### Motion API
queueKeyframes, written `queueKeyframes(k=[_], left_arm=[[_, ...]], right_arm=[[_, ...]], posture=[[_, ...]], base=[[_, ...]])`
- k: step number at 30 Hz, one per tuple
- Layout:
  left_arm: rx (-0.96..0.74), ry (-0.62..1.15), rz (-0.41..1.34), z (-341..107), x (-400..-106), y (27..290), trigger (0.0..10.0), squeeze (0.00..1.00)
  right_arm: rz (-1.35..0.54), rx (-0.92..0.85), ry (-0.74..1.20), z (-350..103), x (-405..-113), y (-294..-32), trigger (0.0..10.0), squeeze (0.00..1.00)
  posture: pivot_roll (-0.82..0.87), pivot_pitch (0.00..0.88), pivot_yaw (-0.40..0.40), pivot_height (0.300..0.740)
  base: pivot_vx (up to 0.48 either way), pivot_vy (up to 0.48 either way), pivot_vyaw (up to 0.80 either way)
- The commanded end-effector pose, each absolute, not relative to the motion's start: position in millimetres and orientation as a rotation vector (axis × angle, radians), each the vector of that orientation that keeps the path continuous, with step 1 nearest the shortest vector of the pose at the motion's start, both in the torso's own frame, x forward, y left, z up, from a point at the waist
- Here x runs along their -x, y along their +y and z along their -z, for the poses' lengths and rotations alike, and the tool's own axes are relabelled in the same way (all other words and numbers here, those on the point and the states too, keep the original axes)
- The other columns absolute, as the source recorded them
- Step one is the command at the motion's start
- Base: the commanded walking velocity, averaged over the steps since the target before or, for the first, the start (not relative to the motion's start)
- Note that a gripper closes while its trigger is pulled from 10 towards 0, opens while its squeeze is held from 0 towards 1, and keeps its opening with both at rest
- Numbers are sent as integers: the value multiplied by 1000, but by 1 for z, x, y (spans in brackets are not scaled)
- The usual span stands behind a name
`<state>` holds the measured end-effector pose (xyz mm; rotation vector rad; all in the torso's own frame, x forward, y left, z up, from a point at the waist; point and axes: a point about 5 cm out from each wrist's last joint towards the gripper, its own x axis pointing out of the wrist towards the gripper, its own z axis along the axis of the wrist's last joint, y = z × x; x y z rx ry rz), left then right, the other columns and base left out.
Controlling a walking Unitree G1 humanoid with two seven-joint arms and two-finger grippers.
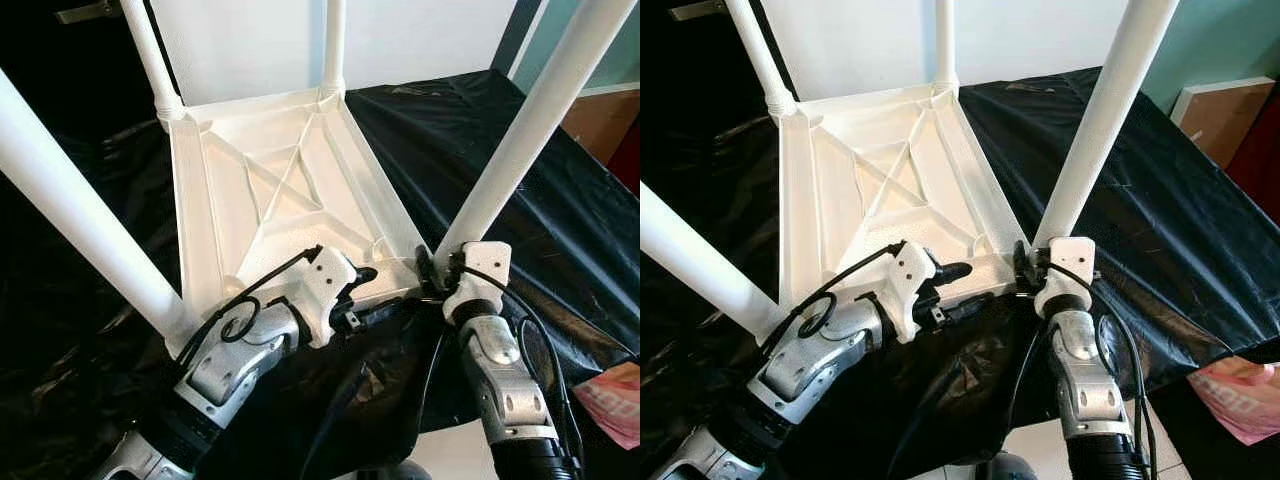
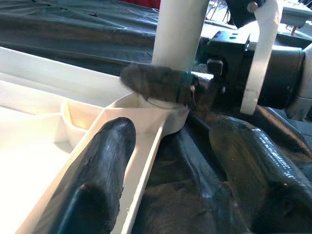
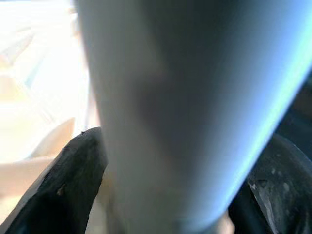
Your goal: Building children table
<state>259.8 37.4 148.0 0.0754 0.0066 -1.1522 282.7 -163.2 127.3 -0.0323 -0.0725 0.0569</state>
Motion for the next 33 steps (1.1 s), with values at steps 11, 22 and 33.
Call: queueKeyframes(k=[11,22,33], left_arm=[[-100,26,1309,-145,-252,37,10000,0],[-112,17,1314,-146,-253,35,10000,0],[-114,20,1303,-144,-251,36,10000,0]], right_arm=[[-418,115,-82,-138,-288,-179,10000,0],[-617,214,-69,-142,-303,-171,3451,0],[-650,218,-12,-132,-299,-185,2510,0]], posture=[[-39,110,-20,740],[-28,88,-25,740],[-27,80,-34,740]], base=[[0,0,0],[0,0,0],[0,0,0]])
